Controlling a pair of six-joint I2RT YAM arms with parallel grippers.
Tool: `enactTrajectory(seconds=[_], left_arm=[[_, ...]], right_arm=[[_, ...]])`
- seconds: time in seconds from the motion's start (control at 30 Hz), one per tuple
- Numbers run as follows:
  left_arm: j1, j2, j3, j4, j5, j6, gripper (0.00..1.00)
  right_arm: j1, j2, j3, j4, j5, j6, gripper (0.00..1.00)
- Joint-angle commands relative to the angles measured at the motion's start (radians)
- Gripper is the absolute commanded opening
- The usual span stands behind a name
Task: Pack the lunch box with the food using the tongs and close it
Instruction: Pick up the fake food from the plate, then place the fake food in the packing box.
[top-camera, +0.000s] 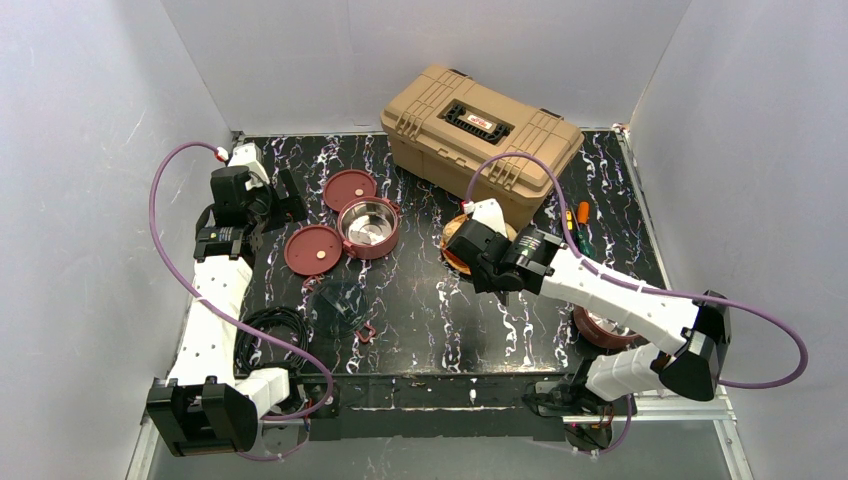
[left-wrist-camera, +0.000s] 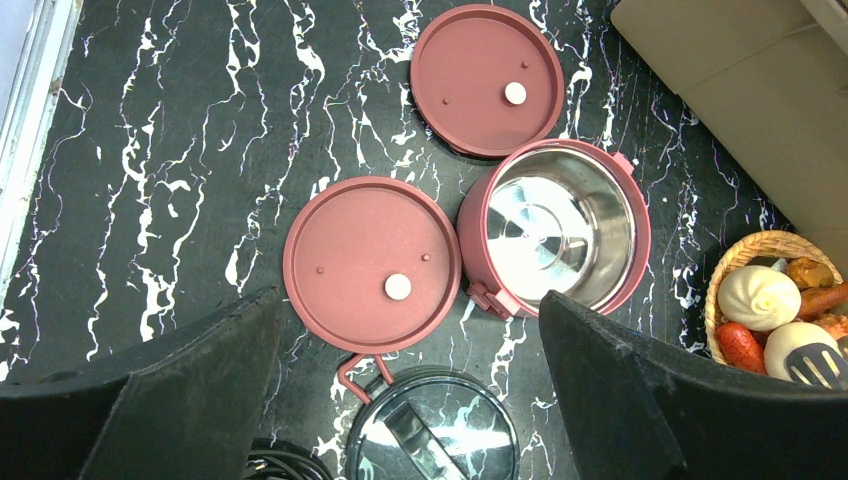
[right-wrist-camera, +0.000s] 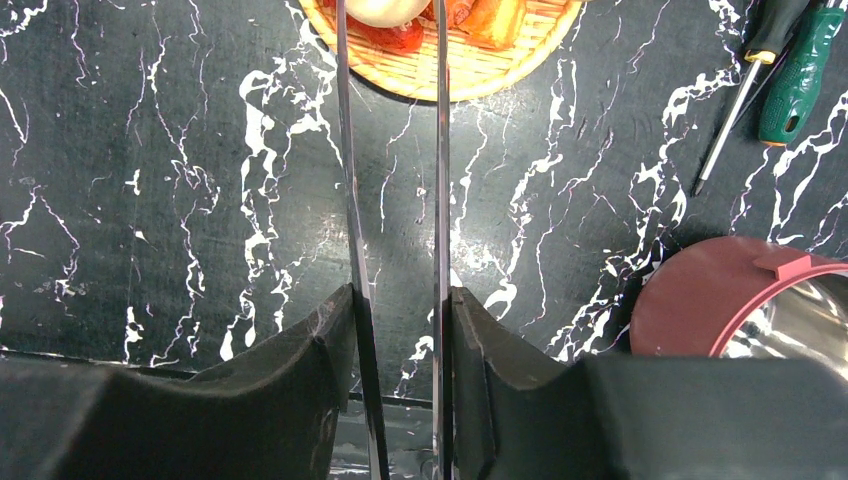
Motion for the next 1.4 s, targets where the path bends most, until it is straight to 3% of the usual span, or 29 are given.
enactTrajectory(seconds=[0.0, 0.17, 0.43, 0.77, 0.97, 1.17, 1.37], left_arm=[[-0.005, -0.024, 0.019, -0.006, 0.011, -0.002, 0.98], [-0.004, -0.026, 0.020, -0.006, 0.011, -0.002, 0.98], [-0.006, -0.027, 0.019, -0.006, 0.013, -0.003, 0.98], [-0.008, -0.026, 0.017, -0.002, 0.021, -0.008, 0.98], [-0.010, -0.026, 0.013, 0.003, 0.025, -0.012, 0.98], [-0.014, -0.021, 0.011, 0.004, 0.028, -0.012, 0.98], [-0.022, -0.018, 0.015, 0.002, 0.036, -0.014, 0.98]], right_arm=[[-0.002, -0.006, 0.002, 0.006, 0.035, 0.005, 0.41], [-0.002, -0.051, -0.002, 0.036, 0.045, 0.004, 0.34], [-0.002, -0.099, 0.017, 0.031, 0.058, -0.015, 0.30], [-0.002, -0.130, 0.048, 0.257, -0.093, -0.095, 0.29], [-0.002, 0.005, 0.088, 0.474, -0.224, -0.165, 0.29], [-0.002, 0.183, 0.239, 0.509, -0.289, -0.193, 0.29], [-0.002, 0.314, 0.324, 0.492, -0.261, -0.227, 0.30]])
